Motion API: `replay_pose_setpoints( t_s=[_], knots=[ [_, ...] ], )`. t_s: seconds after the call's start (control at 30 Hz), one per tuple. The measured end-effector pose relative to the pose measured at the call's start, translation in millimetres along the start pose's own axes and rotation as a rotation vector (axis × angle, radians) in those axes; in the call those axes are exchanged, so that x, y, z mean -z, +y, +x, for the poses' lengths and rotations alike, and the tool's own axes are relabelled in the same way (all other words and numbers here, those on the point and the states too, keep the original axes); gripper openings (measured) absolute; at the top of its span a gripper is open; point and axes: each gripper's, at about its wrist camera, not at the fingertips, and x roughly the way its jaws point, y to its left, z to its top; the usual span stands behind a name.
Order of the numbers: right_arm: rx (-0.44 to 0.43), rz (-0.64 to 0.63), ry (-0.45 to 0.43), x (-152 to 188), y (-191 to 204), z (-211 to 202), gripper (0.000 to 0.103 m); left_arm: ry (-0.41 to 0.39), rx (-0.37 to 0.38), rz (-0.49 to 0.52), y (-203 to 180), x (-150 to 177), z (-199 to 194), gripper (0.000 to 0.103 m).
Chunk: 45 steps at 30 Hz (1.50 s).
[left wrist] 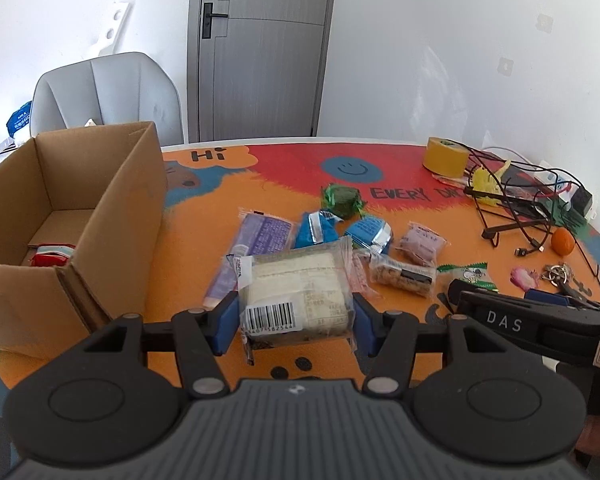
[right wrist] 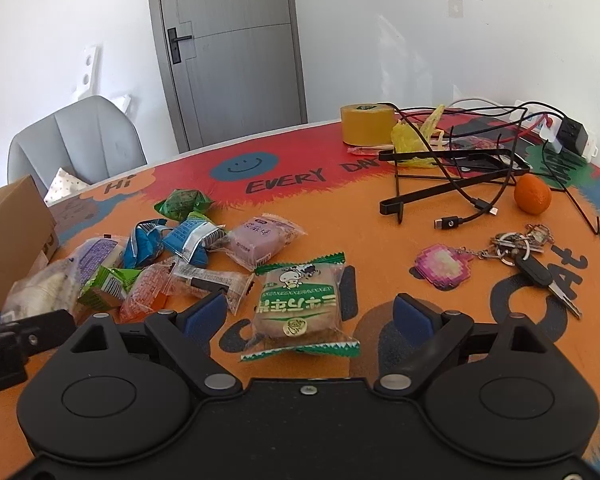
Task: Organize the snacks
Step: 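Grasp white bread pack with left gripper while right gripper grasps green-wrapped cake, then carry both held snacks over the cardboard box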
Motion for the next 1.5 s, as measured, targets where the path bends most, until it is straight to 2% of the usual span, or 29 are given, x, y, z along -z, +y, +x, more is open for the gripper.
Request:
replay_pose_setpoints(
  t_s=[0.2, 0.23, 0.3, 0.33, 0.63, 0.9, 1.5],
  knots=[
    [0.019, -0.031, 0.006, -2.6, 10.4, 8.2, 0.088, -0.002, 0.016, -0.009, 9.6, -4.1, -0.2, 0.057],
    [0.032, -0.039, 0.015, -1.4, 11.7, 10.4, 0.081, -0.004, 0.016, -0.011, 11.0, -4.3, -0.9, 0.057],
    [0.046, -0.041, 0.06, 1.4, 11.7, 16.7, 0.055, -0.005, 0.016, -0.017, 13.4, -4.0, -1.2, 0.057],
    [0.037, -0.034, 0.056, 2.8, 10.4, 15.3, 0.049, -0.004, 0.015, -0.019, 14.2, -3.8, -1.0, 0.057],
    [0.005, 0.007, 0.044, 11.9, 1.2, -8.2, 0.049, -0.006, 0.029, -0.029, 17.6, -2.4, -4.3, 0.057],
    [-0.02, 0.035, -0.004, 2.6, 0.2, -30.3, 0.049, -0.039, 0.04, -0.034, 18.9, -8.2, -14.9, 0.057],
    [-0.132, -0.005, -0.109, -32.6, 51.1, -54.9, 0.049, -0.135, 0.003, -0.074, 54.6, -35.4, -46.3, 0.057]
  ],
)
